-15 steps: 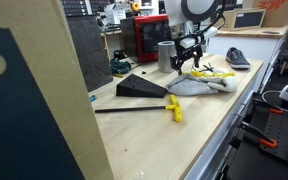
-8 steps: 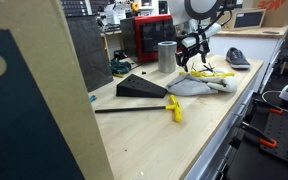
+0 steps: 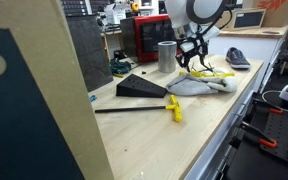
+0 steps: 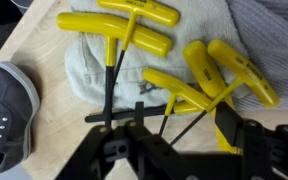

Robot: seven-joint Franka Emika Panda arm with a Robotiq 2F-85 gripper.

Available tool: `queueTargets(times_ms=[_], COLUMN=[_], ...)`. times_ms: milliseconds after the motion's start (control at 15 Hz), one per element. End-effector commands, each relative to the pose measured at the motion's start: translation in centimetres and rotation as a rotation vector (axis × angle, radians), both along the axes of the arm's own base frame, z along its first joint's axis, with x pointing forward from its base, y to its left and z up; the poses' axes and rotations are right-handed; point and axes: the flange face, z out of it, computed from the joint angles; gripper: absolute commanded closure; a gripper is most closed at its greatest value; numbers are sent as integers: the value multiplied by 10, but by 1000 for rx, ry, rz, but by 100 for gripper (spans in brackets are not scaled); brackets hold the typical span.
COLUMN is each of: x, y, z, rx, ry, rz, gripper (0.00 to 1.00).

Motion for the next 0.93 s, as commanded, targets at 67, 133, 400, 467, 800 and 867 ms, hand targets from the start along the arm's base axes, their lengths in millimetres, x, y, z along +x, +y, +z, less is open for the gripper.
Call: queueTargets(times_ms=[67, 133, 400, 467, 800, 867], x=[-2, -3, -7, -7, -13, -14], y=[19, 22, 29, 30, 33, 33], z=[1, 1, 3, 3, -4, -5], rx=[-30, -29, -28, -33, -66, -78], ry=[-27, -27, -23, -21, -13, -12], rz=[6, 10, 30, 33, 48, 52], gripper=[64, 73, 99, 100, 57, 50])
